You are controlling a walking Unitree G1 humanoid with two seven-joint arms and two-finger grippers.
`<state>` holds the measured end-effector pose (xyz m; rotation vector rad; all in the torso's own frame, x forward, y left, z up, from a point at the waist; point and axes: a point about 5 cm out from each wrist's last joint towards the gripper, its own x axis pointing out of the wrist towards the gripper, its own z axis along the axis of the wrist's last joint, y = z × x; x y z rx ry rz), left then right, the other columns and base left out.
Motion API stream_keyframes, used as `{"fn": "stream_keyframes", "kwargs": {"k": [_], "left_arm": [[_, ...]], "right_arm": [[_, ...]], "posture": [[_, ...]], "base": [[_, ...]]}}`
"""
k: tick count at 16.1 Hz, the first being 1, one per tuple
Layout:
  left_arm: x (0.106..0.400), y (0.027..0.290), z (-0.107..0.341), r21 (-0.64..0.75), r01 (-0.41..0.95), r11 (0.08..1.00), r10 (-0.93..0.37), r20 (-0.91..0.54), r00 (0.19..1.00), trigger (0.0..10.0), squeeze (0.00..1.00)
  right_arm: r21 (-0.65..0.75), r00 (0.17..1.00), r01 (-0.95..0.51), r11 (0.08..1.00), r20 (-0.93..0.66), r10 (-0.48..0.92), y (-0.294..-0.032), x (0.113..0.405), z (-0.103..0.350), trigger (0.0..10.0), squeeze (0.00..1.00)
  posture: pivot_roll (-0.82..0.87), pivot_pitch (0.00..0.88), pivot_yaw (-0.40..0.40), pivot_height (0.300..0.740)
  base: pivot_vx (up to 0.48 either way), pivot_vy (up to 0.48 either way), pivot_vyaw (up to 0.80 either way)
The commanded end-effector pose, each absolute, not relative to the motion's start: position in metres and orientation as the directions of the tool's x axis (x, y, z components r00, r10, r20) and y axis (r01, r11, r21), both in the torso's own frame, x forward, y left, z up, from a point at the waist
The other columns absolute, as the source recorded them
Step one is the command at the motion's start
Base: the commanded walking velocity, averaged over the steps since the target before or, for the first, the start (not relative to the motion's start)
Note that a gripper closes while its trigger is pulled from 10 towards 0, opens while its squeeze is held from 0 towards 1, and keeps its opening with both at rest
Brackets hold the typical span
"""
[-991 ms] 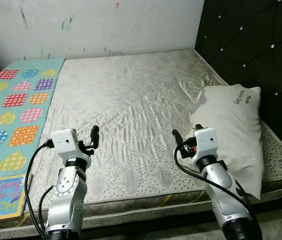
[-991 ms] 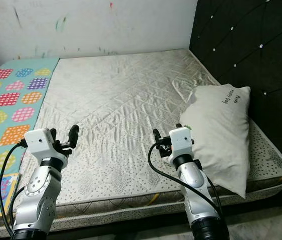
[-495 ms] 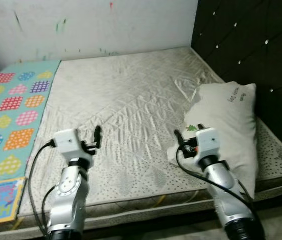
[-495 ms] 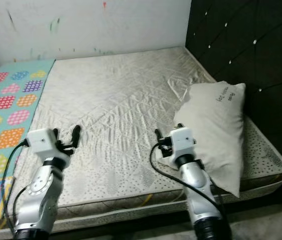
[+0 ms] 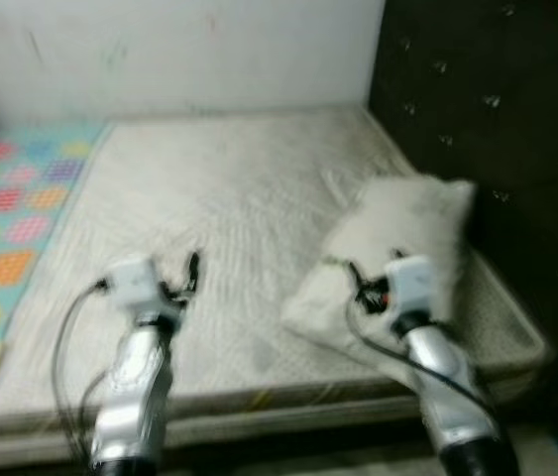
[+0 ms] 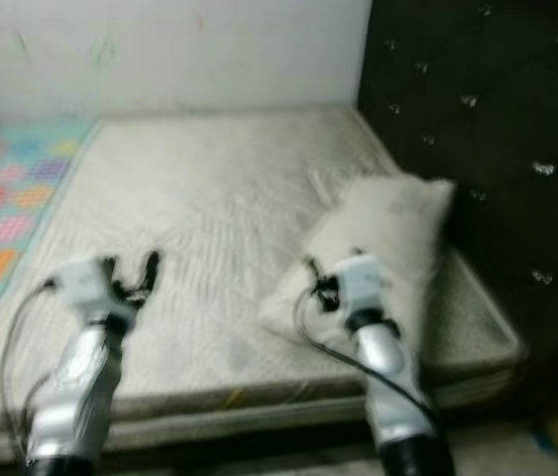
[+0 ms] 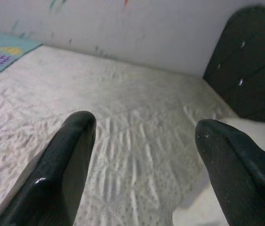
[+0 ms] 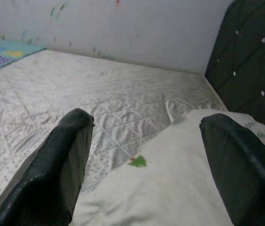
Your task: Clean up the room
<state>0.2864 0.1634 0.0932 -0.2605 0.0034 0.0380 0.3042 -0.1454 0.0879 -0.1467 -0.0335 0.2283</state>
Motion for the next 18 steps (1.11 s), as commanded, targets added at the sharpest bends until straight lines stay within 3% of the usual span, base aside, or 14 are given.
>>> {"fn": "stream_keyframes", "kwargs": {"k": [1,6,15,18], "left_arm": [[0.2898,0.1591,0.0985,-0.254,-0.022,0.967,0.025,0.009,1.000,10.0,0.00],[0.2905,0.1591,0.0983,-0.251,-0.026,0.968,0.029,0.010,1.000,10.0,0.00],[0.2897,0.1586,0.1045,-0.280,0.022,0.960,-0.001,0.076,0.997,10.0,0.00],[0.2891,0.1576,0.1045,-0.285,0.030,0.958,-0.009,0.077,0.997,10.0,0.00]], "right_arm": [[-0.162,0.976,-0.207,0.965,0.031,0.215,-0.1518,0.3059,0.0927,10.0,0.00],[-0.165,0.975,-0.211,0.964,0.031,0.218,-0.1516,0.3064,0.0928,10.0,0.00],[-0.170,0.974,-0.215,0.962,0.032,0.224,-0.1518,0.3071,0.0933,10.0,0.00],[-0.167,0.974,-0.218,0.962,0.032,0.226,-0.1504,0.3059,0.0923,10.0,0.00]], "posture": [[-0.15,0.000,0.064,0.740],[-0.15,0.000,0.060,0.740],[-0.15,0.000,0.061,0.740],[-0.15,0.000,0.063,0.740]], "base": [[0.000,-0.386,0.00],[0.000,-0.400,0.00],[0.000,0.000,0.00],[0.264,0.000,0.00]]}}
